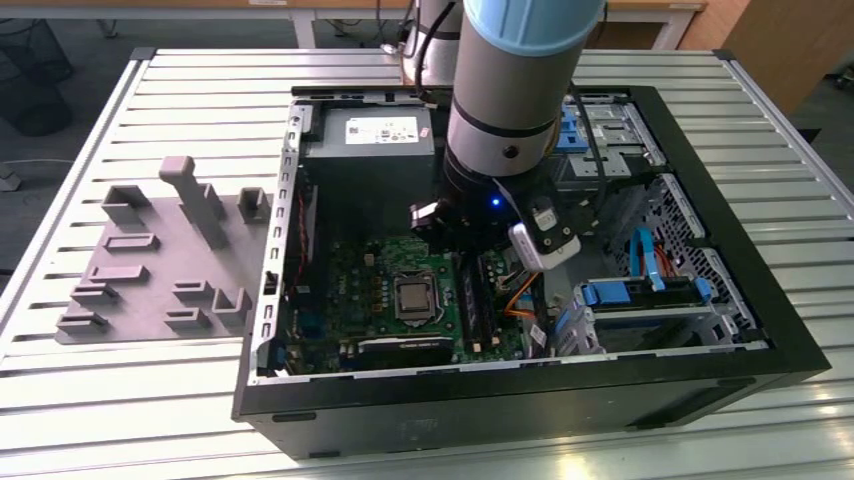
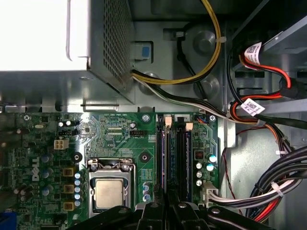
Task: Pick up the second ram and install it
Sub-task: 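Insert the second ram into the second slot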
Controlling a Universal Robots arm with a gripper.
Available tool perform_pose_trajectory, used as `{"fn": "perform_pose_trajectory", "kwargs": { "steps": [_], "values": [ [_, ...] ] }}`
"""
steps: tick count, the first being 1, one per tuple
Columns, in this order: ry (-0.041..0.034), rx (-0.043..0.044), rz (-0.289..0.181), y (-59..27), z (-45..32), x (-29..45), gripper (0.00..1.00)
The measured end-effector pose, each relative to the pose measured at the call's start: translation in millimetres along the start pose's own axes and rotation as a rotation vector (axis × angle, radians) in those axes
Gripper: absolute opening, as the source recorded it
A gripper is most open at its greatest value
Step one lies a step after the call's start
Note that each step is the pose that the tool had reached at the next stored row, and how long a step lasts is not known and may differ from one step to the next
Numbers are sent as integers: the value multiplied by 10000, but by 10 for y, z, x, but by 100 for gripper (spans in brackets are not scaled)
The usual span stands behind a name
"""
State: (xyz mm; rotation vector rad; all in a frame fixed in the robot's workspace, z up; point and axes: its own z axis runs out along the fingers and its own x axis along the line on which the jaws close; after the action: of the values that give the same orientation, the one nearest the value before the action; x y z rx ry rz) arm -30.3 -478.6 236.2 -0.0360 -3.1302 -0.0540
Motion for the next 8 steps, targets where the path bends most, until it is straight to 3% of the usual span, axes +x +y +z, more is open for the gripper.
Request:
{"fn": "perform_pose_trajectory", "kwargs": {
  "steps": [8],
  "values": [
    [-3, -3, 60, -1, 41, -15, 14]
  ]
}}
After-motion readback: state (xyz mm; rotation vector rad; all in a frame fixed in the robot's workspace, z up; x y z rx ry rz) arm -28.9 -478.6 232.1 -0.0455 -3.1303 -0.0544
